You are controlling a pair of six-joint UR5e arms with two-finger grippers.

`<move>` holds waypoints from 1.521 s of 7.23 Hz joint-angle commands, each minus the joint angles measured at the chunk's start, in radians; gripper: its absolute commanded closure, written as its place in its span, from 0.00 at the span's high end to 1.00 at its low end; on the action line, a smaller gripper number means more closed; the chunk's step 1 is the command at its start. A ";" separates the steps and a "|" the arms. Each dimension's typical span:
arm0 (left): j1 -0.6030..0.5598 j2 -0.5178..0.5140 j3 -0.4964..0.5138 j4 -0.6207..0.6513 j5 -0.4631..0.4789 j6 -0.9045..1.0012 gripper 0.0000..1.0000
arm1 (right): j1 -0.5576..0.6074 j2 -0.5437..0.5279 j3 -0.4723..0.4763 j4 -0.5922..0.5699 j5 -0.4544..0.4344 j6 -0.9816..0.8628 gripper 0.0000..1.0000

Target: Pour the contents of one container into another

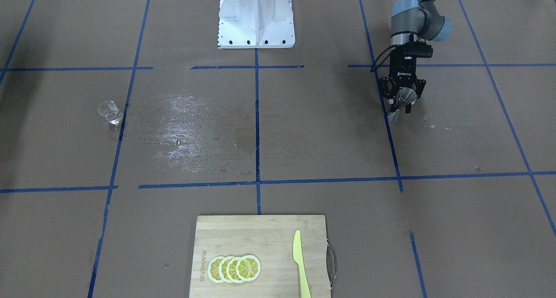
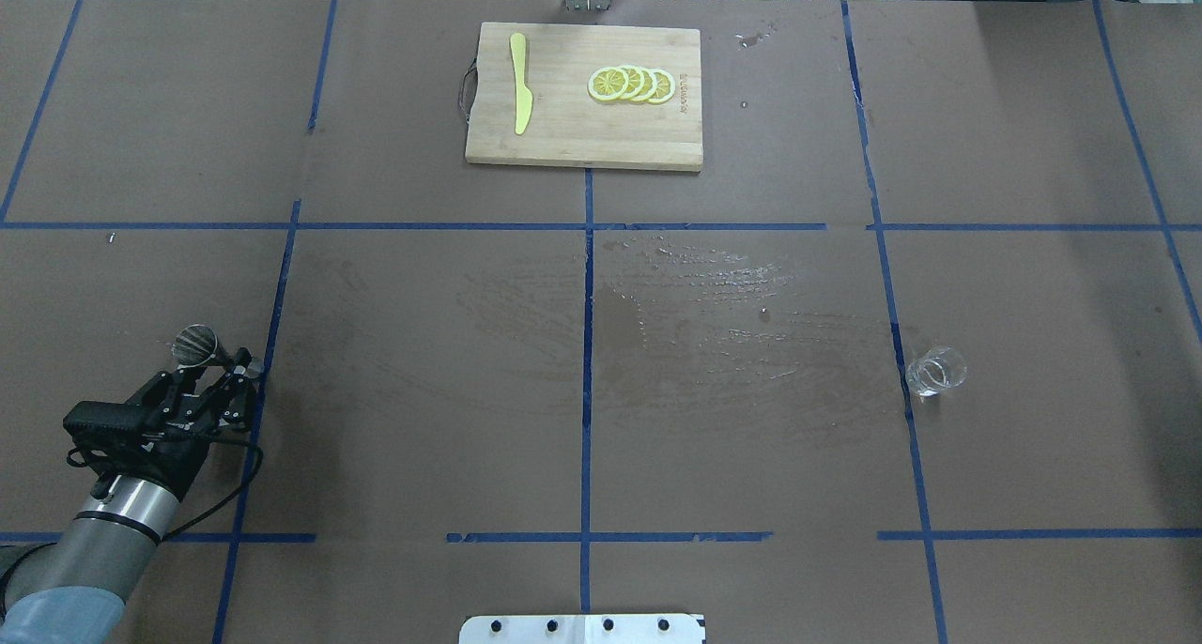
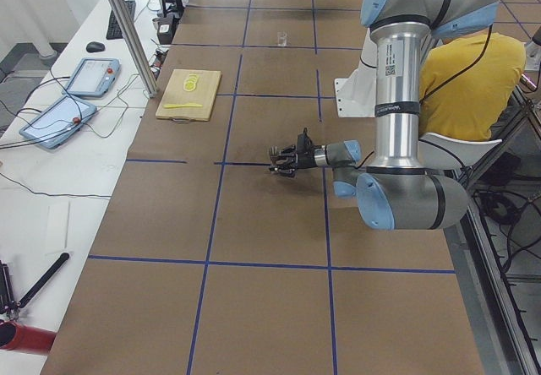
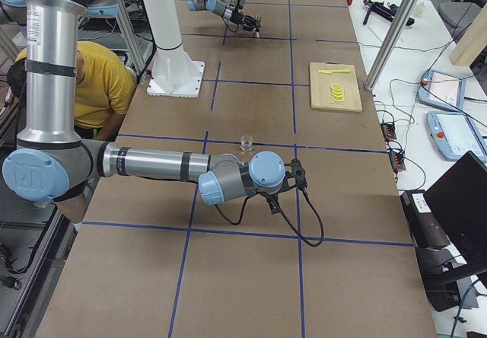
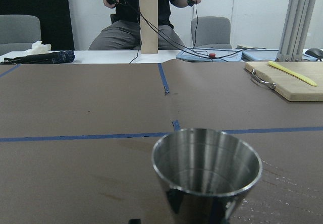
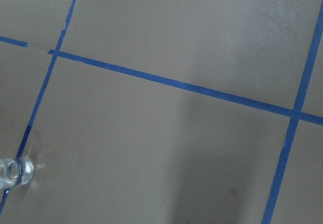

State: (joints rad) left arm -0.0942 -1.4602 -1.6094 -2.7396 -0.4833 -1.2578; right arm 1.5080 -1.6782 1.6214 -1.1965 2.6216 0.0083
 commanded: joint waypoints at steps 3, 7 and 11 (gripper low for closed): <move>0.002 0.000 0.002 0.000 0.002 0.000 0.46 | 0.000 0.000 0.000 0.000 0.000 -0.001 1.00; 0.010 -0.006 0.000 0.000 0.031 0.001 0.41 | 0.000 0.000 0.000 0.000 0.000 0.001 1.00; 0.019 -0.008 0.000 -0.002 0.031 0.006 0.00 | 0.000 0.000 -0.003 0.000 0.000 0.001 1.00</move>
State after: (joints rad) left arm -0.0787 -1.4675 -1.6087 -2.7401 -0.4521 -1.2552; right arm 1.5082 -1.6782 1.6192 -1.1965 2.6216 0.0092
